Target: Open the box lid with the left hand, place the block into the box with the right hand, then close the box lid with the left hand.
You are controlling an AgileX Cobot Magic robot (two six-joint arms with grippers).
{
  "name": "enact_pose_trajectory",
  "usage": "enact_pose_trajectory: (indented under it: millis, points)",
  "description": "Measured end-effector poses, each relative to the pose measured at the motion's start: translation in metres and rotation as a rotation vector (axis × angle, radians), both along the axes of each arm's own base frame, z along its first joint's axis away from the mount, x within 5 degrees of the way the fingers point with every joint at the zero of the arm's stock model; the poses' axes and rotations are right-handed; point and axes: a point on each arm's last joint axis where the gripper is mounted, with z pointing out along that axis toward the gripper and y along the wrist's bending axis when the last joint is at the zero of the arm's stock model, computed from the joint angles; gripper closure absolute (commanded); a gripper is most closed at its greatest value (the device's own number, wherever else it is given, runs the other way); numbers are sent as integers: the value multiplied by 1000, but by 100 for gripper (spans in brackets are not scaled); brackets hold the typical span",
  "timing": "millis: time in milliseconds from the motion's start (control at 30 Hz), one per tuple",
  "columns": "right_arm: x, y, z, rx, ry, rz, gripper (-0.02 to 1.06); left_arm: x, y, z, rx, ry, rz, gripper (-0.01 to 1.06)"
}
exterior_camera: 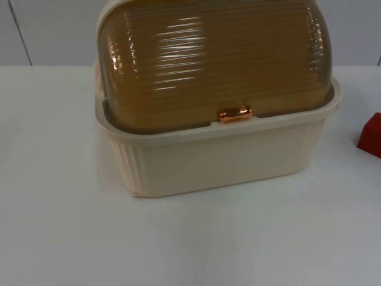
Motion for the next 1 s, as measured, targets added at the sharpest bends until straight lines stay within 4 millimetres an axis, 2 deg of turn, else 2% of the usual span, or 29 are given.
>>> enact_pose_trajectory:
  millis: [67, 133, 167, 300, 433, 533, 567, 800, 833, 967, 1000]
  points:
    - [2, 0, -1, -1, 6, 0, 0, 7, -9, -8, 2, 47, -76, 0]
    - [3, 0, -1, -1, 5, 1, 0, 14, -27, -17, -2, 87, -202, 0]
    - [3, 0, -1, -1, 5, 1, 0, 14, -27, -17, -2, 87, -202, 0]
    - [4, 0, -1, -1, 6, 2, 0, 20, -64, -29, 18, 129, -405, 0]
    - [4, 0, -1, -1, 6, 2, 0, 22, -89, -38, 47, 147, -528, 0]
    - [4, 0, -1, -1, 6, 2, 0, 22, -120, -50, 116, 135, -697, 0]
    - [4, 0, -1, -1, 6, 2, 0, 22, -120, -50, 116, 135, -697, 0]
    - [3, 0, -3, -1, 19, -2, 0, 21, -170, -63, 266, 31, -950, 0]
    - [3, 0, -3, -1, 19, -2, 0, 21, -170, -63, 266, 31, -950, 0]
    - [3, 0, -4, 0, 32, -6, 0, 30, -199, -64, 383, -8, -1051, 0]
    - [3, 0, -4, 0, 32, -6, 0, 30, -199, -64, 383, -8, -1051, 0]
